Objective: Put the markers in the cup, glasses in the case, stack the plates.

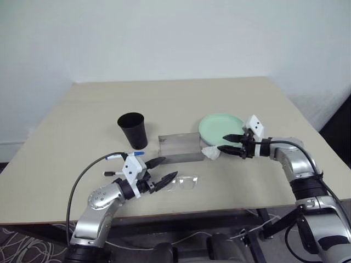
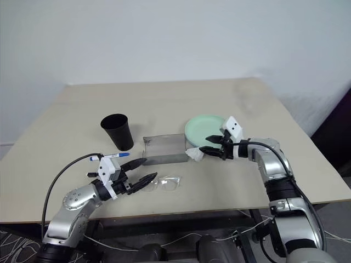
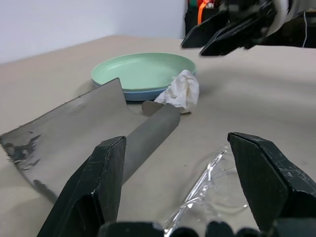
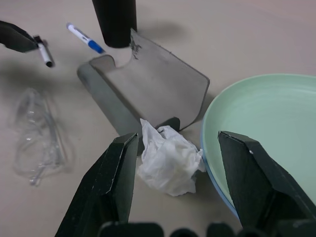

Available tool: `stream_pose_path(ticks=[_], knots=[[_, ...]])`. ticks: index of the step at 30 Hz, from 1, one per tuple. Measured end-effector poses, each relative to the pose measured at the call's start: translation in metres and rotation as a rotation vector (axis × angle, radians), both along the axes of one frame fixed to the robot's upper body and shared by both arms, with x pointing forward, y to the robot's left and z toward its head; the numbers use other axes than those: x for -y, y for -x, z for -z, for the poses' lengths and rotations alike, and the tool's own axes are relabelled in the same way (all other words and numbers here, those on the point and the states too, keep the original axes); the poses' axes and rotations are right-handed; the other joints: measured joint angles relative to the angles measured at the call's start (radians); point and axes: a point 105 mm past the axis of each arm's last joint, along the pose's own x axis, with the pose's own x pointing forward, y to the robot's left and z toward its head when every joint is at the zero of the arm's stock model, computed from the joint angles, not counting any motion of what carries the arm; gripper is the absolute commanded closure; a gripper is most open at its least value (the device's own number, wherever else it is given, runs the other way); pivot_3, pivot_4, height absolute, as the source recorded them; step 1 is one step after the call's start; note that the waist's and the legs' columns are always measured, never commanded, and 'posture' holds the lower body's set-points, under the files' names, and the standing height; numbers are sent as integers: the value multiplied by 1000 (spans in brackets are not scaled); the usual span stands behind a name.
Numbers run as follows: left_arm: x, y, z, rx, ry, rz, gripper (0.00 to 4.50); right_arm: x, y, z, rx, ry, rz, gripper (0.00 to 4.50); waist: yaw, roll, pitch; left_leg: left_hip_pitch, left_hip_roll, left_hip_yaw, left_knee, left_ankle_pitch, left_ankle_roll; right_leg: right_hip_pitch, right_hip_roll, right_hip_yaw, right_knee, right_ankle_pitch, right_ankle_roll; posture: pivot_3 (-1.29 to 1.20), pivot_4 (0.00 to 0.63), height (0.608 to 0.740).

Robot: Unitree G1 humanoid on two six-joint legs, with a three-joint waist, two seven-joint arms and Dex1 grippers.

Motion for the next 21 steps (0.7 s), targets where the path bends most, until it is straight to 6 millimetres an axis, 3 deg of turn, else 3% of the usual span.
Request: stream_pose_path(ticks=[8, 11, 17, 21], knots=[[0, 0, 1, -6, 0, -4, 1024, -11, 1, 21, 21, 82, -17, 1706, 0, 0, 0, -1, -1, -1, 0, 0, 0, 0, 0, 0, -1, 1, 2, 0, 0, 737], [0, 1, 1, -7, 2, -11, 1024, -14, 1, 26, 17, 86, -24, 2330, 0, 0, 0, -1, -1, -1, 0, 0, 0, 0, 0, 0, 0, 1, 2, 0, 0, 737], [-1, 4, 4, -19, 2, -17, 1024, -13, 2, 25, 28, 89, -38, 4468, 0, 0, 0, -1, -1, -1, 0, 0, 0, 0, 0, 0, 0, 1, 2, 0, 0, 737], [-1, 4, 4, -19, 2, -17, 1024, -12, 1, 22, 32, 79, -33, 4468, 0, 0, 0, -1, -1, -1, 0, 0, 0, 0, 0, 0, 0, 1, 2, 0, 0, 737]])
